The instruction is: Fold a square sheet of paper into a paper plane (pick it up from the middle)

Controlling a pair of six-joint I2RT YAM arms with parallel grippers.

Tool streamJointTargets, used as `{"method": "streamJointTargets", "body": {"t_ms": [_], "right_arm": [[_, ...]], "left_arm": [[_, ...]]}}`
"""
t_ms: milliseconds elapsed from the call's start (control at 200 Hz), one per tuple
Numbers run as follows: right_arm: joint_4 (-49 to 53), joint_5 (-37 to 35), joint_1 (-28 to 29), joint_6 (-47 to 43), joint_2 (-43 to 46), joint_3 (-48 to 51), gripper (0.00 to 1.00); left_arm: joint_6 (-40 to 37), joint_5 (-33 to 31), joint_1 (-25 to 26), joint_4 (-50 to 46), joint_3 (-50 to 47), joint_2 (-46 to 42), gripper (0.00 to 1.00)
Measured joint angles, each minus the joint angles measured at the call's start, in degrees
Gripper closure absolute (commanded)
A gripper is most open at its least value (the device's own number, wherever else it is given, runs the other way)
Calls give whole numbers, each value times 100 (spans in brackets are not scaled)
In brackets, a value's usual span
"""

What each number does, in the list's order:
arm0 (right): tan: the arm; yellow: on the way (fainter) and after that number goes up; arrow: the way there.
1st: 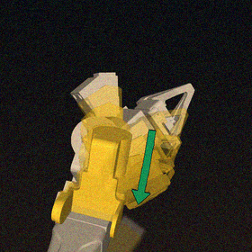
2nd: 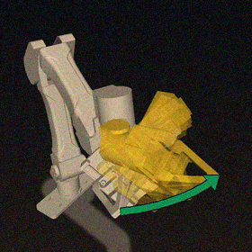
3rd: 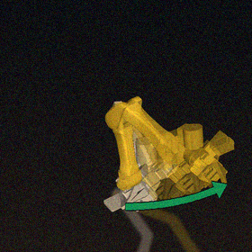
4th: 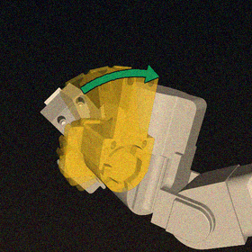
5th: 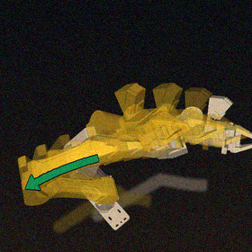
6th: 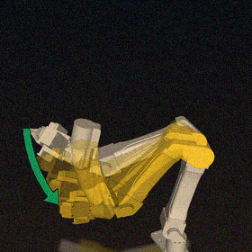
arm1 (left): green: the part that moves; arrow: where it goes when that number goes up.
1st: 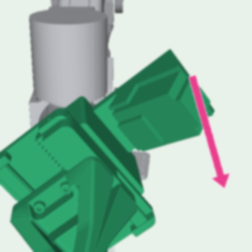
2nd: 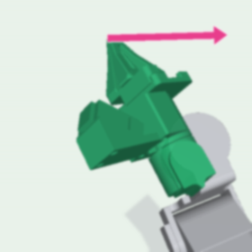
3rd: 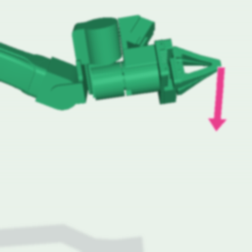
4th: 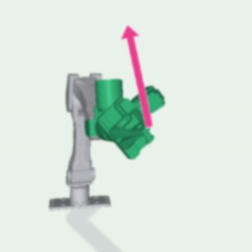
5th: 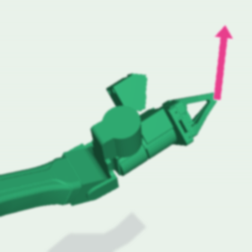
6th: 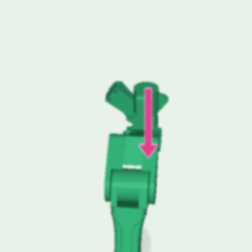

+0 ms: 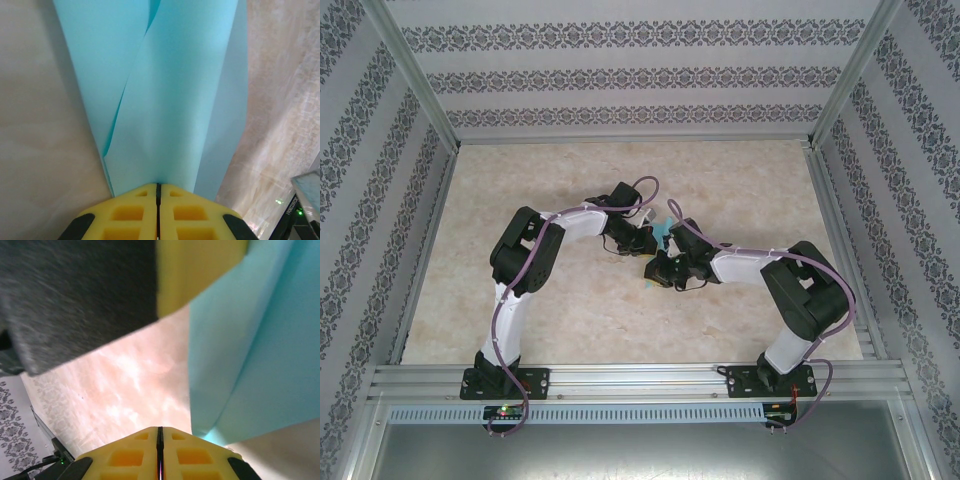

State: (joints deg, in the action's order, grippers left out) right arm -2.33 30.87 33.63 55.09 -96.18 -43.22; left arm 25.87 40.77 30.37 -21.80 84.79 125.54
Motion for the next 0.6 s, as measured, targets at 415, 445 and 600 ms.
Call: {"method": "streamJointTargets", "body": {"t_ms": [415,445,600], "right_arm": [[258,-66,-83,-146,2,79,90],[269,-68,-90,-146,2,76,90],[304,-85,-116,-149,0,74,90]], "left_arm": [[-2,0,2,0,0,0,91],[-2,0,0,0,0,0,91],[-2,0,2,0,0,2,91]]}}
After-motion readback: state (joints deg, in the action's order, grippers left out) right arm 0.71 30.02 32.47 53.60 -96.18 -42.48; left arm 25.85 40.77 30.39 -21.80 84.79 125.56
